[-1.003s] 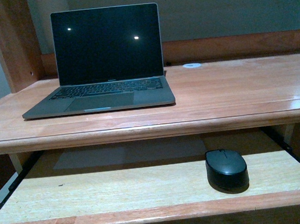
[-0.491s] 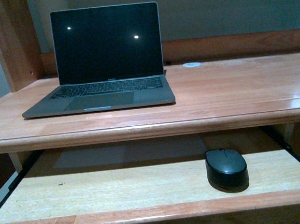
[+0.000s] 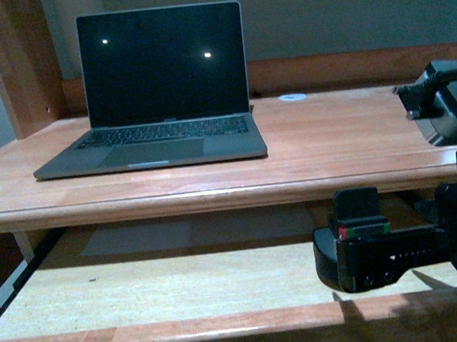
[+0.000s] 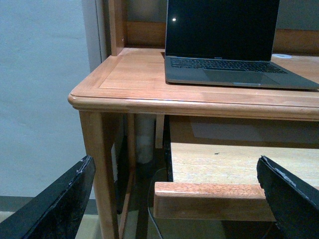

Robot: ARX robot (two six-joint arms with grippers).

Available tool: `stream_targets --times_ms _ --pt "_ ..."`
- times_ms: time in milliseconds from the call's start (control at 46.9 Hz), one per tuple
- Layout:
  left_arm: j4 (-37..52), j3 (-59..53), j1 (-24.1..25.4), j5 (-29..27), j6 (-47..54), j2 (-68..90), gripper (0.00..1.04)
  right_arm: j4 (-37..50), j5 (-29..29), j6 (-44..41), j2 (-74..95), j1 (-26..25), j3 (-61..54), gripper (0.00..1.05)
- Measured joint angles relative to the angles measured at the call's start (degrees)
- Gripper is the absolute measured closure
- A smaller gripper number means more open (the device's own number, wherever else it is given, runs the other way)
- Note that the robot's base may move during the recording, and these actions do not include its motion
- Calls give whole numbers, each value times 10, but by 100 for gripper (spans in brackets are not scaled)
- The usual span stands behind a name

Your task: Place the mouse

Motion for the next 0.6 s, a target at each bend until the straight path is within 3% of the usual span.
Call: stream_targets --times_ms 597 --pt "0 0 0 0 0 0 7 -37 54 56 120 20 93 7"
